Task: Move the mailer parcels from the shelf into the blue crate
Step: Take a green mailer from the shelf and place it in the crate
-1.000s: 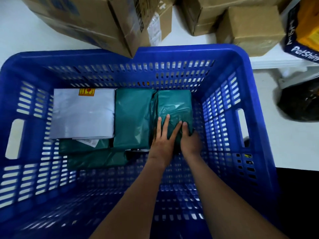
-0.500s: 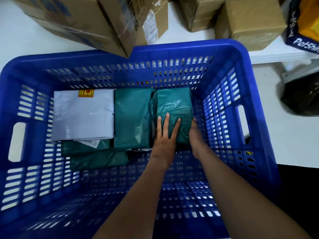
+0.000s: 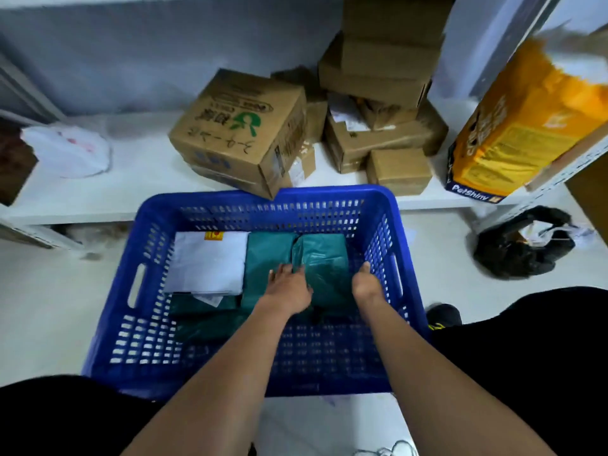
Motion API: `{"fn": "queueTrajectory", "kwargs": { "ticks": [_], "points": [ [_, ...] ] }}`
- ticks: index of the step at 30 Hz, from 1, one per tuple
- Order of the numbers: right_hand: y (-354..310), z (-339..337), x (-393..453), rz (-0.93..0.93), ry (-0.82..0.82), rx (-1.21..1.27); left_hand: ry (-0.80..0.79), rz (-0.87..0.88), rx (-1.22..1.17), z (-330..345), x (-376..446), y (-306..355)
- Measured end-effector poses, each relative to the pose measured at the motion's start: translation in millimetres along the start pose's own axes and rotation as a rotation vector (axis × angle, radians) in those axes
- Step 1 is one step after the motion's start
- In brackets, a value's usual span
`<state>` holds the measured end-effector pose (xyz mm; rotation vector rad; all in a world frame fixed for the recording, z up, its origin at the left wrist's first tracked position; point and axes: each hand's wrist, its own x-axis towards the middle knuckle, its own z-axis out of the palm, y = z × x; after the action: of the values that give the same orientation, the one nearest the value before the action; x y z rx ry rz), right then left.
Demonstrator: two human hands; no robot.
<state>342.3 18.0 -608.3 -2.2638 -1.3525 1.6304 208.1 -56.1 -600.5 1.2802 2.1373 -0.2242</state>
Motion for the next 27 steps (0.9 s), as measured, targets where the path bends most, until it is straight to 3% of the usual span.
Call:
{"fn": "queueTrajectory", "kwargs": {
  "ticks": [7, 12, 19, 27],
  "points": [
    [-72, -53, -121, -0.315, -0.099, 0.112, 0.197, -0.142, -0.183, -116, -104, -24],
    [-132, -75, -213, -0.415, -0.169, 0.181, 0.301, -0.12, -0.339, -195, -176, -4],
    [-189, -113, -308, -0.512, -0.239, 0.276, 0.433, -0.001, -0.926, -285, -235, 26],
    [-280, -145, -359, -0.669, -0.243, 0.41, 0.671, 0.042, -1.027, -388, -263, 6]
  ]
}}
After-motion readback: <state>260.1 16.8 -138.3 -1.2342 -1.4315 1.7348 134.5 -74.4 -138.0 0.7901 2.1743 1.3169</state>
